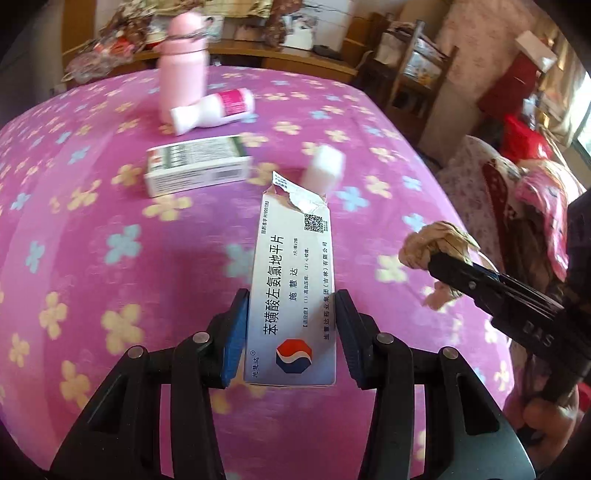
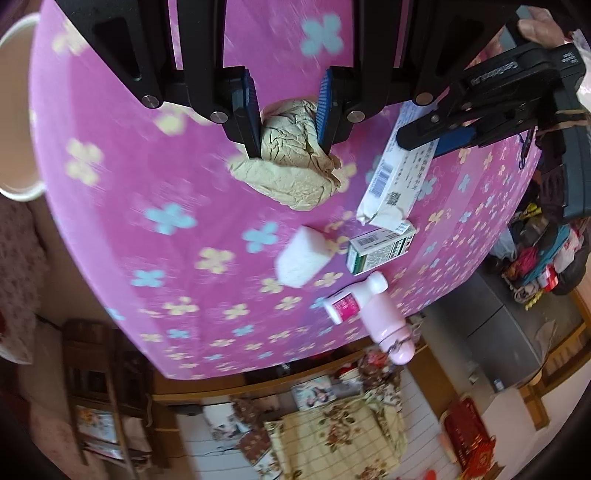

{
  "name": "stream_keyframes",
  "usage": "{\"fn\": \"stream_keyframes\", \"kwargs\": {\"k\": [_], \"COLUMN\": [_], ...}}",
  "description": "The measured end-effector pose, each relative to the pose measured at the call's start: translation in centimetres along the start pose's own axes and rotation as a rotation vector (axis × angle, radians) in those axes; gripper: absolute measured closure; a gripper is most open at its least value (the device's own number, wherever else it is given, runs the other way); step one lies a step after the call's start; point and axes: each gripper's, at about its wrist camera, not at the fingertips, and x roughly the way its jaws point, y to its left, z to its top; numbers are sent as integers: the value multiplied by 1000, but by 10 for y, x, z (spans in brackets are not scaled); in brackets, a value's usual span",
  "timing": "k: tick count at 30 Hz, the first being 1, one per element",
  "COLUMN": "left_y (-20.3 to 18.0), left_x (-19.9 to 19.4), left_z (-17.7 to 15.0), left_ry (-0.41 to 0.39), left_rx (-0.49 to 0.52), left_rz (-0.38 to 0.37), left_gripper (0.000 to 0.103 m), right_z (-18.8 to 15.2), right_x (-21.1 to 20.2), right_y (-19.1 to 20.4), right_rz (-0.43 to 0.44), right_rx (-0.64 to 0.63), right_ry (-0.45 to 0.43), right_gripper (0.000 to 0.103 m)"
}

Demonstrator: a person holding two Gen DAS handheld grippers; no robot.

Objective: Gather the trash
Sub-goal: 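Carry both items over the white bin and open both tools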

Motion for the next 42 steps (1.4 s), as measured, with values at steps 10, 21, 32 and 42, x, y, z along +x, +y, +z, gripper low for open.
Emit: {"fn": "stream_keyframes", "kwargs": {"k": [10,21,32,42], "left_y": [-86,-177,-239,-280], "left_x": [-3,11,42,71], "left_z": [-7,-16,-21,-22], "left_ry": [-6,19,72,110], "left_rx": [128,276,344,378], "left_rz": [-69,-127,-178,-214], "left_gripper": [59,59,59,59], "right_z": [-32,-60,-78,-89], "right_x": [-74,-127,-139,-136], "right_y": [-63,-139,-197,-241], "right_rz": [-102,-202,-275,-340], "right_rx": [112,241,330,401], "right_ry": [-57,-89,-85,-57], "right_gripper": [78,77,77,77]}}
